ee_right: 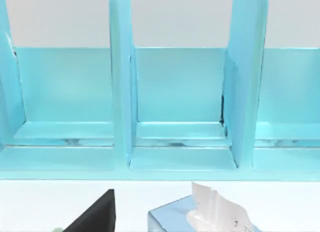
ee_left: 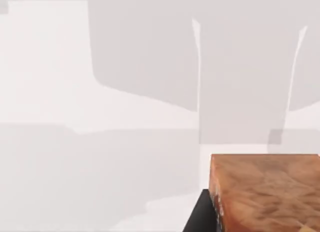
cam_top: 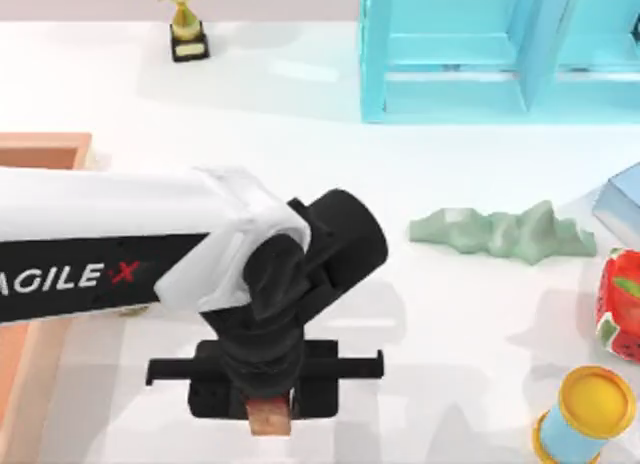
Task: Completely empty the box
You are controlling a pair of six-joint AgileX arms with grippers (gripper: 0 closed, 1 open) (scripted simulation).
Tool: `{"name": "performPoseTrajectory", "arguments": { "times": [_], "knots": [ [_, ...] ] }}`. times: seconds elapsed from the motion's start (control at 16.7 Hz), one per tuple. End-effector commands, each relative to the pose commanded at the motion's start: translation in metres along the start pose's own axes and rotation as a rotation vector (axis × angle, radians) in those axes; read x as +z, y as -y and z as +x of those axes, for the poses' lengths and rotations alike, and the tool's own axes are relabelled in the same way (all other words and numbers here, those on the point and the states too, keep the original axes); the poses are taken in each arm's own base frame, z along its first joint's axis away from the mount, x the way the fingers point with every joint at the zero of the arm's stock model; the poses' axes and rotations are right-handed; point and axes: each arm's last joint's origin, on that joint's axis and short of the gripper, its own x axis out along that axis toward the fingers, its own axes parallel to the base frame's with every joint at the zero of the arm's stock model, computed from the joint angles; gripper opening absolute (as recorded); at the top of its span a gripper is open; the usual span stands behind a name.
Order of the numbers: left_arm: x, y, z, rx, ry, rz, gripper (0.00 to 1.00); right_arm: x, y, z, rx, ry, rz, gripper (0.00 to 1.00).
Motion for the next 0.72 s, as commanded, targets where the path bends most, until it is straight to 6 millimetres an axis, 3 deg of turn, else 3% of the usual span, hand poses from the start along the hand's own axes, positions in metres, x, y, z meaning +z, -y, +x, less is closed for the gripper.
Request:
{"name": "performPoseTrajectory", "arguments": {
  "times": [0.24,0.42,0.72],
  "knots": [
    [-0.002,0.0,0.022,0.003,-0.003,0.001,0.0,0.0,0.0,0.0,0.0,0.0,0.0,1.0],
    [-0.002,0.0,0.023,0.004,-0.003,0.001,0.0,0.0,0.0,0.0,0.0,0.0,0.0,1.0],
    [-0.002,0.0,0.023,0.004,-0.003,0.001,0.38,0.0,0.0,0.0,0.0,0.0,0.0,1.0]
  ]
}}
